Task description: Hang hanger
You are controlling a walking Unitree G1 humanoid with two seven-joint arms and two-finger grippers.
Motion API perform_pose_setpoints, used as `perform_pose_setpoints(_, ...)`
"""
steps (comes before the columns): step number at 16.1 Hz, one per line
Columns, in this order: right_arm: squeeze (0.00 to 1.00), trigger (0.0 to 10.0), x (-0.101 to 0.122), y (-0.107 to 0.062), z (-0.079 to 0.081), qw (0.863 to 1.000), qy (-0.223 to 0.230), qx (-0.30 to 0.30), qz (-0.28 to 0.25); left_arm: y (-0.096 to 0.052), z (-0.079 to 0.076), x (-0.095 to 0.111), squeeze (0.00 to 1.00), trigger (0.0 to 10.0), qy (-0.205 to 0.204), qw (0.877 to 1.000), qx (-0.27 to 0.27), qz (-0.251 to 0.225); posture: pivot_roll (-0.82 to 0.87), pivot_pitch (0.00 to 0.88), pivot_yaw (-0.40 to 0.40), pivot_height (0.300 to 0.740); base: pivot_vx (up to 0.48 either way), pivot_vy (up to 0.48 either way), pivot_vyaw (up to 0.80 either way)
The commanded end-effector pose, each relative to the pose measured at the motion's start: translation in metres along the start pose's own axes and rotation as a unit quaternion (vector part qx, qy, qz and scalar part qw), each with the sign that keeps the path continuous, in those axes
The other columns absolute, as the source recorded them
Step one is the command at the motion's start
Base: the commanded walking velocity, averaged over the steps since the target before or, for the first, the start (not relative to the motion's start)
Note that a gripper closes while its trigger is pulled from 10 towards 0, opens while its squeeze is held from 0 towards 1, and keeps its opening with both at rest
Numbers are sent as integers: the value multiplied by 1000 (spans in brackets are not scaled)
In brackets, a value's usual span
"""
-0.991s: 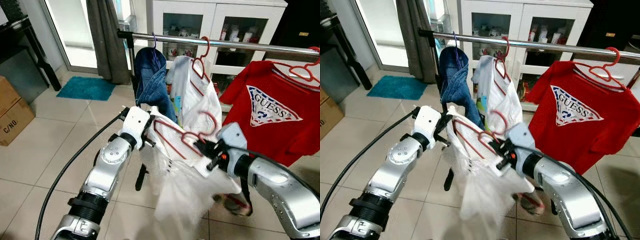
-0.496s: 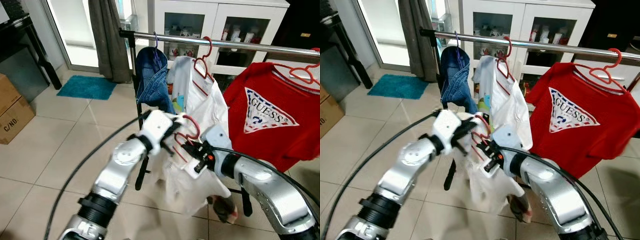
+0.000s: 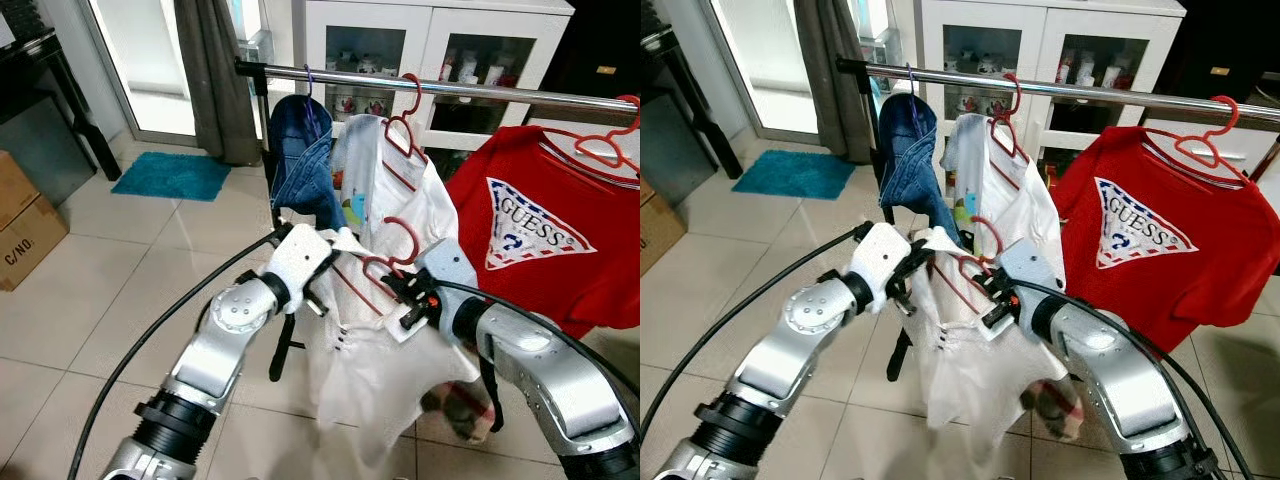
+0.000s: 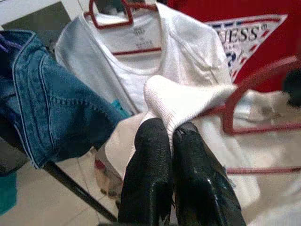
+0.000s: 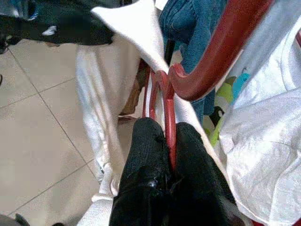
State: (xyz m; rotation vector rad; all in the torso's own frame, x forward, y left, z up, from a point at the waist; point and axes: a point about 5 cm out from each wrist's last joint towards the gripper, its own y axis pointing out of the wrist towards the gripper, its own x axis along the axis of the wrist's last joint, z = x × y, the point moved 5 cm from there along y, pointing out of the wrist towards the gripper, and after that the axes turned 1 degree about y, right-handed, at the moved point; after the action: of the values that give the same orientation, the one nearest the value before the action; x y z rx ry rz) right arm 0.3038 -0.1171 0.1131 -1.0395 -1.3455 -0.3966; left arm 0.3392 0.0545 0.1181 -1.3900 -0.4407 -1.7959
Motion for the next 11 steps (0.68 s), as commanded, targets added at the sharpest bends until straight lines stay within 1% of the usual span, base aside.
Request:
perform_pose_setpoints(1,0,0,11,-1,-11,1000,-3,-23,-21,-2,-13,1,0,0,4,999,-36,2,-186,0,15,740,0,0,0)
perform_pose_setpoints(2,0,0,12,-1,-12,999,-1,-24,-23,-2,-19,1,0,0,2,999,-52,2,-186,0,15,740,0,0,0)
perform_pose_setpoints(3,0,0,17,-1,-12,999,4,-21,-34,-3,-32,2,0,10000,-10,997,-82,-2,-186,0,15,740,0,0,0)
perform_pose_setpoints(4,0,0,18,-1,-14,999,10,-30,-38,-4,-41,5,0,10000,-34,994,-108,-9,-189,0,19,740,0,0,0)
perform_pose_setpoints(5,0,0,17,-1,-17,998,14,-40,-37,-5,-43,7,1000,10000,-41,992,-119,-11,-189,0,19,740,0,0,0)
perform_pose_setpoints(7,0,0,16,-2,-23,997,29,-58,-41,-8,-41,7,1000,10000,-49,992,-119,-9,-187,0,17,740,0,0,0)
perform_pose_setpoints(8,0,0,14,-3,-24,997,38,-59,-43,-11,-31,1,1000,10000,-52,994,-97,0,-180,0,17,740,0,0,0)
perform_pose_setpoints(9,0,0,13,-4,-24,997,39,-59,-44,-11,-26,0,1000,10000,-53,995,-86,1,-180,0,17,740,0,0,0)
perform_pose_setpoints(11,0,0,7,-7,-22,996,47,-61,-49,-16,-1,4,1000,10000,-70,997,-24,-20,-163,0,17,740,0,0,0)
